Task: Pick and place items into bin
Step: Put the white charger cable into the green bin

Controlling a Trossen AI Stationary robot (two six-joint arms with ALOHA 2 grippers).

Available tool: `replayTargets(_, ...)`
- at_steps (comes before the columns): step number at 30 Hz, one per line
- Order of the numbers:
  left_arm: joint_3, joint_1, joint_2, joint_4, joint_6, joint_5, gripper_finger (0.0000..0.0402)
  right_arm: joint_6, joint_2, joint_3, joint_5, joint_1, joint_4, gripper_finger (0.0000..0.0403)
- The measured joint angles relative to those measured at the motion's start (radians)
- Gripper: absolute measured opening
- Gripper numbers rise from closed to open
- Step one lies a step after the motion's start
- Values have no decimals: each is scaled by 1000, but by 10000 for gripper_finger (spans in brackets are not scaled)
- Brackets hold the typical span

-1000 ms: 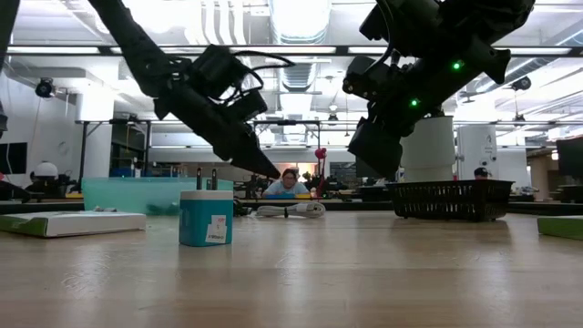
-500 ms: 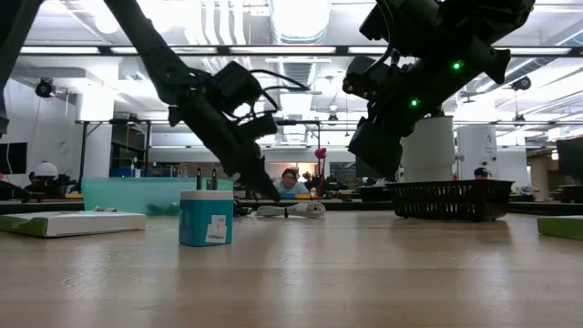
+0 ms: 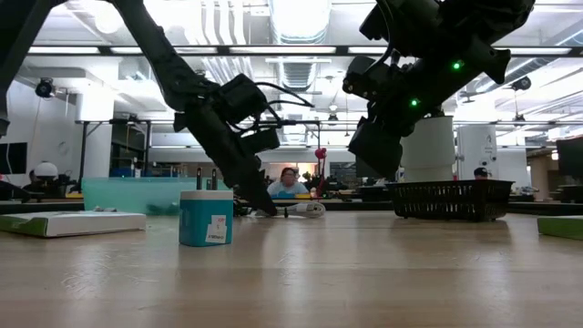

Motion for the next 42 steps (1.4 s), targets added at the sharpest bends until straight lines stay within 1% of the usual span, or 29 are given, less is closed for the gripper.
replayTargets(8, 3, 0, 4, 2, 0, 0, 162, 2, 0, 0, 0, 0, 0, 75)
replayTargets(15, 0, 2, 3, -17, 0, 1, 156, 2, 0, 0, 0, 0, 0, 69)
replayTargets(20, 4, 4, 3, -21, 1, 1, 126, 2, 0, 0, 0, 0, 0, 68)
replayTargets(31, 10, 4, -4, -19, 12, 0, 31, -1, 0, 0, 0, 0, 0, 68)
replayTargets(34, 10, 4, -8, -20, 48, -1, 11, -1, 0, 0, 0, 0, 0, 68)
replayTargets(42, 9, 5, -15, -20, 113, -1, 6, 1, 0, 0, 0, 0, -1, 68)
